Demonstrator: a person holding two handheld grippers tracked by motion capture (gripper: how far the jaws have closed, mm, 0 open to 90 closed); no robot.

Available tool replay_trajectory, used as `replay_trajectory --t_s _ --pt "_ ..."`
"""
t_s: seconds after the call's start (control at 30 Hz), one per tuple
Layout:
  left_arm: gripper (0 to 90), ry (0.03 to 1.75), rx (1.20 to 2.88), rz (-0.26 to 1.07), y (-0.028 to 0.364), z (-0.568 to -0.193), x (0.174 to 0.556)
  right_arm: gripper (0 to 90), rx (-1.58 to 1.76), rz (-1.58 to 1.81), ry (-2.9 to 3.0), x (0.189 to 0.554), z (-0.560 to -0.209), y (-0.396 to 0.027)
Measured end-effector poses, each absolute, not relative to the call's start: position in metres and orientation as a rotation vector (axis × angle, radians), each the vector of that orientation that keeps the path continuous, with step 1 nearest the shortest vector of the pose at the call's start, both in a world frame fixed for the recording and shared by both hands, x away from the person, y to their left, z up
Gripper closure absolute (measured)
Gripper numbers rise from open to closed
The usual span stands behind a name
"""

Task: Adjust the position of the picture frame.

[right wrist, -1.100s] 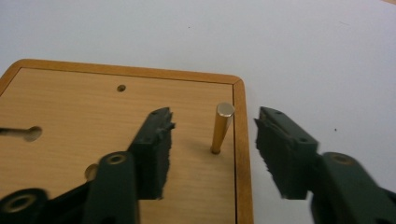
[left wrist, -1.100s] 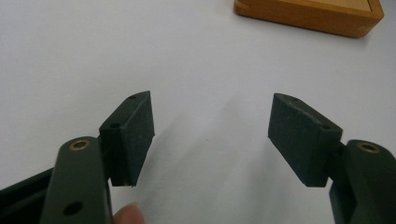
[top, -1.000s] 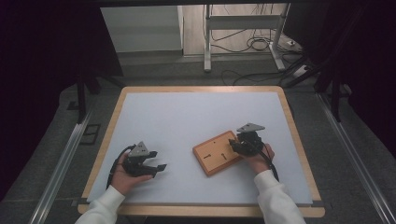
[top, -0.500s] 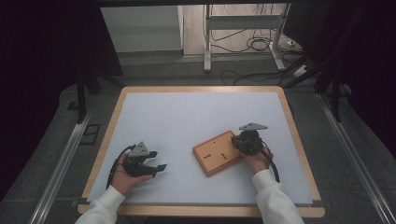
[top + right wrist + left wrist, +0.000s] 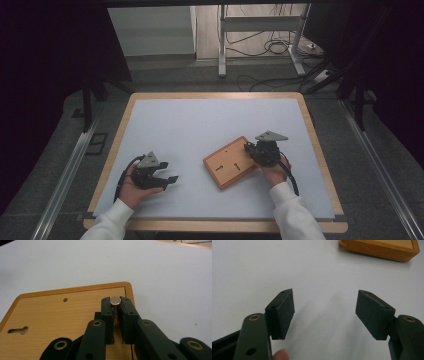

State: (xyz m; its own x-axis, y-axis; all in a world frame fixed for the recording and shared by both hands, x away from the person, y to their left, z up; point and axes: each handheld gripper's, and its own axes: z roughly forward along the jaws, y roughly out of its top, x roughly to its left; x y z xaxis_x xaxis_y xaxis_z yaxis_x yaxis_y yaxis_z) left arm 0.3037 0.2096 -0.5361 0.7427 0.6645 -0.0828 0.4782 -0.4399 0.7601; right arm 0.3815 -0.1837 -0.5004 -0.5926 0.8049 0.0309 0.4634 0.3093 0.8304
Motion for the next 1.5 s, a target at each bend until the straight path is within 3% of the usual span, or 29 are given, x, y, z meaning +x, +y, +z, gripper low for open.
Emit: replay_trajectory --t_s 0.53,1.5 --pt "30.6 0.856 2.123 0.29 0.21 -0.536 0.304 82.7 1.028 1.286 2.245 0.371 -0.493 -0.163" --pt "30.6 0.884 2.094 0.3 0.215 -0.535 0.303 82.6 0.877 1.315 2.438 0.373 -0.517 -0.087"
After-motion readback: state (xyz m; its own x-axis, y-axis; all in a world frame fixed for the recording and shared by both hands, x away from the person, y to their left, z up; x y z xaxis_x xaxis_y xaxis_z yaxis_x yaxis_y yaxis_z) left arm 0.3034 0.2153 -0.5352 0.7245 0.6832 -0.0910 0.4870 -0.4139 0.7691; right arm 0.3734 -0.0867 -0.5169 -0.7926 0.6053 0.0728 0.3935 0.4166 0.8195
